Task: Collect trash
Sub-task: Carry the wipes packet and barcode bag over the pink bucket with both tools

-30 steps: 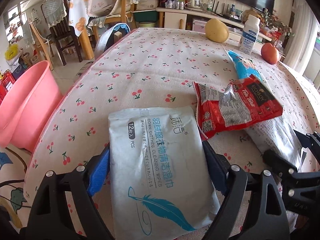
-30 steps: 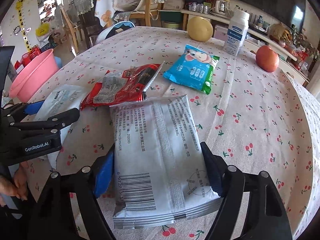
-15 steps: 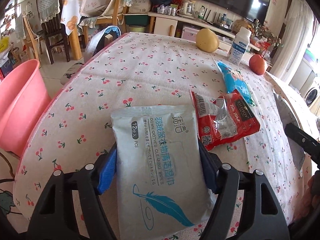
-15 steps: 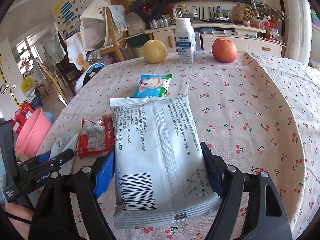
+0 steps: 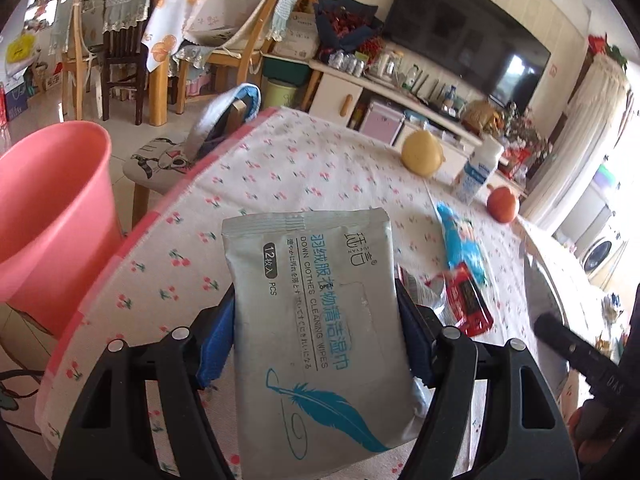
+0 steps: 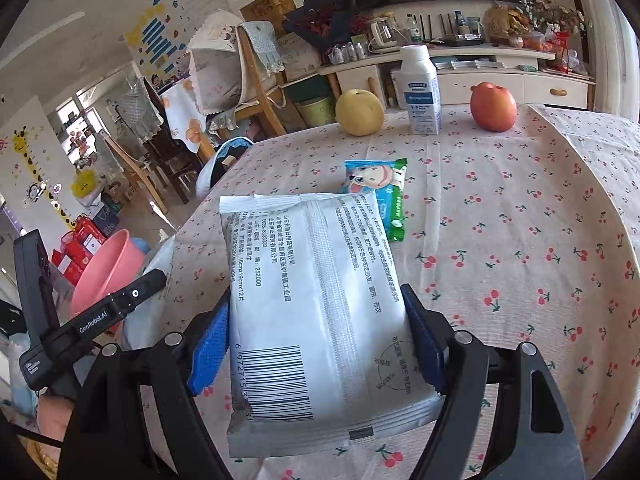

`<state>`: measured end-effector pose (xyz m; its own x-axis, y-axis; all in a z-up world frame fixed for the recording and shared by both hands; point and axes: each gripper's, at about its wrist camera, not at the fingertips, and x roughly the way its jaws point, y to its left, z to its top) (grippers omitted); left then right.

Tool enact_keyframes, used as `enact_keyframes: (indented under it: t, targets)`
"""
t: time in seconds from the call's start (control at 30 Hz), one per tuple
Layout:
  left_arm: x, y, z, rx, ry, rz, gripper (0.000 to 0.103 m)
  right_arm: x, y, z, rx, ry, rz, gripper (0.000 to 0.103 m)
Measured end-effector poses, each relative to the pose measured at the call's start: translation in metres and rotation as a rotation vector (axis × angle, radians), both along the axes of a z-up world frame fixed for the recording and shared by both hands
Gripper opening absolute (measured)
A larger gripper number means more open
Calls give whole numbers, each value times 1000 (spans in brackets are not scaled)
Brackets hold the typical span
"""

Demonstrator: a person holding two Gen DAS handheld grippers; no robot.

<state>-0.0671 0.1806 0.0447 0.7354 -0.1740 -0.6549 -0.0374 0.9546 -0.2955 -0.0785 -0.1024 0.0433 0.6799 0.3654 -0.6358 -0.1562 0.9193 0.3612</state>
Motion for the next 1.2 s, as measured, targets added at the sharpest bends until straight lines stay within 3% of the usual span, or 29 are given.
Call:
enact_keyframes:
  t: [0.5, 0.9, 1.2]
  targets:
    - [4, 106, 21, -79, -112, 248, 72, 22, 78, 13, 84, 26, 116, 78]
    - [2, 213, 9, -170, -98, 521, 72, 57, 222, 58, 74, -39, 353, 78]
    - [-5, 255, 8, -147, -116, 616, 72, 85, 319, 54, 47, -34, 481, 78]
